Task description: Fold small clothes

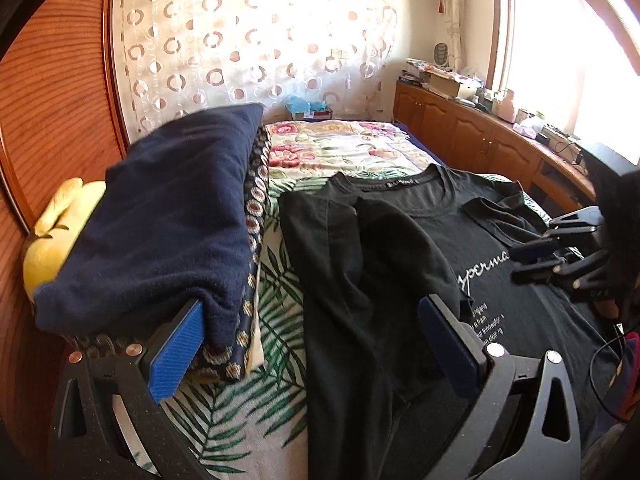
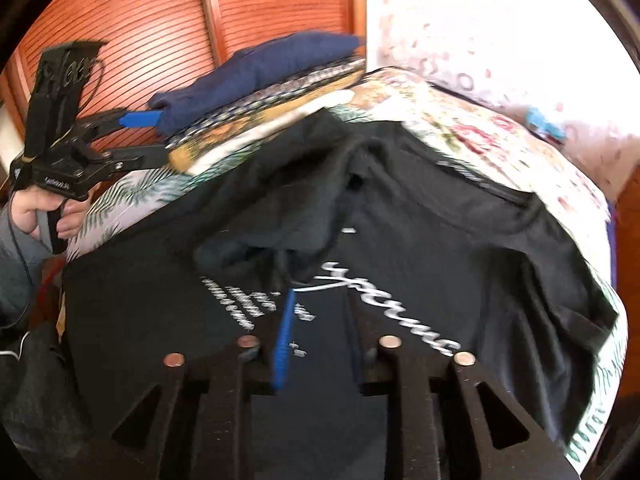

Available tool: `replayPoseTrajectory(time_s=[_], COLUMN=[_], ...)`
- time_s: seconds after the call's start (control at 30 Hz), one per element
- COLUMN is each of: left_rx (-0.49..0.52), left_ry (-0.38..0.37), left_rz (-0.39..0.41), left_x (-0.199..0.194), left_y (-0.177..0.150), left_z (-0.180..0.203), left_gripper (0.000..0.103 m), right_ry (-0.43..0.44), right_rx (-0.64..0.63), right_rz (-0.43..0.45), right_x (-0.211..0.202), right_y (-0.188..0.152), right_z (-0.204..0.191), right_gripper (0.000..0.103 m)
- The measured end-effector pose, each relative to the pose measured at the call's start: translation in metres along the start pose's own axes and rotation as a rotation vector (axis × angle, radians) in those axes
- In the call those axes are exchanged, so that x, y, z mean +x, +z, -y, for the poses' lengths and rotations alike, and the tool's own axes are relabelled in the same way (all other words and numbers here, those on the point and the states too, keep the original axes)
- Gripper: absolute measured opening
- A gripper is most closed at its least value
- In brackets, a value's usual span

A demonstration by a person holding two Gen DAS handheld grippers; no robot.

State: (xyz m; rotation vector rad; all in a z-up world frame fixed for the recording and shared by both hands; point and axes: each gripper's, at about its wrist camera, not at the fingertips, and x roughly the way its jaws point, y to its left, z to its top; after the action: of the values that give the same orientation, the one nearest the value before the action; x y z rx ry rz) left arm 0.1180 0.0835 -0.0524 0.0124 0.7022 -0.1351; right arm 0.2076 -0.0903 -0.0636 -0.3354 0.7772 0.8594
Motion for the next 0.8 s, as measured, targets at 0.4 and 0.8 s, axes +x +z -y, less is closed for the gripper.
replayPoseTrajectory(time_s=[0.4,0.8], left_rx=[0.014,0.118], left_ry=[0.063,-0.024], left_rz=[0.077,-0.074], left_x=[-0.035,0.051], left_y=[0.012,0.075], left_z=[0.008,0.038], left_gripper=[0.103,0.082], right_ry=[-0.156,-0.305], right_rx=[0.128,0.264], right_rz=[0.058,0.077], right_x=[-0.025,-0.037], right_y=[-0.023,-0.038], right_z=[0.059,0.119], right_gripper=[0.036,0.054])
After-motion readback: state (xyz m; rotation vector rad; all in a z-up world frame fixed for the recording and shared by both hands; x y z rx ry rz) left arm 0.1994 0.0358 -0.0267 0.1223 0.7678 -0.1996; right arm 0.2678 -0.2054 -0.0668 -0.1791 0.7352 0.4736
